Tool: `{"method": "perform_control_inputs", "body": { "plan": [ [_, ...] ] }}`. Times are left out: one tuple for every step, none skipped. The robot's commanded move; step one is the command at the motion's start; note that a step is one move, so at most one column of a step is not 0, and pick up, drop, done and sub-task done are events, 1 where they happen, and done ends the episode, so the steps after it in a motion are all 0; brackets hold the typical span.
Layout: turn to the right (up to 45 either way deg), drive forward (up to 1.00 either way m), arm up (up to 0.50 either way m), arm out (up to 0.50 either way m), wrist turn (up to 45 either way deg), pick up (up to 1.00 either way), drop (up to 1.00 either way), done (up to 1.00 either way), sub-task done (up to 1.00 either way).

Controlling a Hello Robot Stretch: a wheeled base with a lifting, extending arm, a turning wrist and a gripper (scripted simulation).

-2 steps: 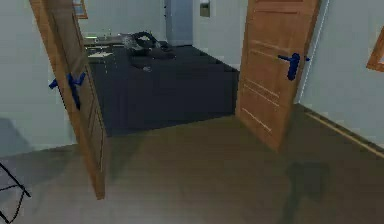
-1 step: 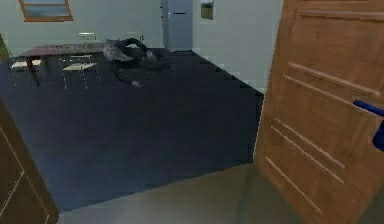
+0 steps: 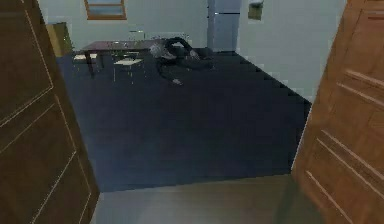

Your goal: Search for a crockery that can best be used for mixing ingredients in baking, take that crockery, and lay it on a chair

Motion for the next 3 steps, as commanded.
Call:
{"method": "perform_control_inputs", "body": {
  "plan": [
    [0.0,0.20,0.00,0.00,0.0,0.00,0.00,0.00,0.00],
    [-6.0,0.00,0.00,0.00,0.0,0.00,0.00,0.00,0.00],
    [0.0,1.00,0.00,0.00,0.0,0.00,0.00,0.00,0.00]
  ]
}}
